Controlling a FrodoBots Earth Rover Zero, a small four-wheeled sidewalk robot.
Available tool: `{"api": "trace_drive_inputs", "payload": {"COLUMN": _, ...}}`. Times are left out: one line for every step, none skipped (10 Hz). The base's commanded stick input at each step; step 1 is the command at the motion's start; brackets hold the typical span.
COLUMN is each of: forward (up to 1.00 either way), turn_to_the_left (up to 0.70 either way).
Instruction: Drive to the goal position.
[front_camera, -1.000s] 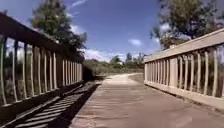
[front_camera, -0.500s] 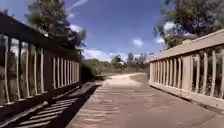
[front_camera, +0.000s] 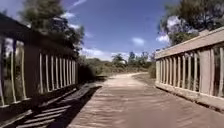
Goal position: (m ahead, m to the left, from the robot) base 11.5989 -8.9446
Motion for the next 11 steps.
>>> {"api": "trace_drive_inputs", "payload": {"forward": 1.00, "turn_to_the_left": -0.27}}
{"api": "trace_drive_inputs", "payload": {"forward": 1.00, "turn_to_the_left": -0.27}}
{"api": "trace_drive_inputs", "payload": {"forward": 1.00, "turn_to_the_left": -0.06}}
{"api": "trace_drive_inputs", "payload": {"forward": 1.00, "turn_to_the_left": 0.00}}
{"api": "trace_drive_inputs", "payload": {"forward": 1.00, "turn_to_the_left": 0.00}}
{"api": "trace_drive_inputs", "payload": {"forward": 1.00, "turn_to_the_left": 0.00}}
{"api": "trace_drive_inputs", "payload": {"forward": 1.00, "turn_to_the_left": 0.00}}
{"api": "trace_drive_inputs", "payload": {"forward": 1.00, "turn_to_the_left": 0.00}}
{"api": "trace_drive_inputs", "payload": {"forward": 1.00, "turn_to_the_left": 0.00}}
{"api": "trace_drive_inputs", "payload": {"forward": 1.00, "turn_to_the_left": 0.00}}
{"api": "trace_drive_inputs", "payload": {"forward": 1.00, "turn_to_the_left": 0.00}}
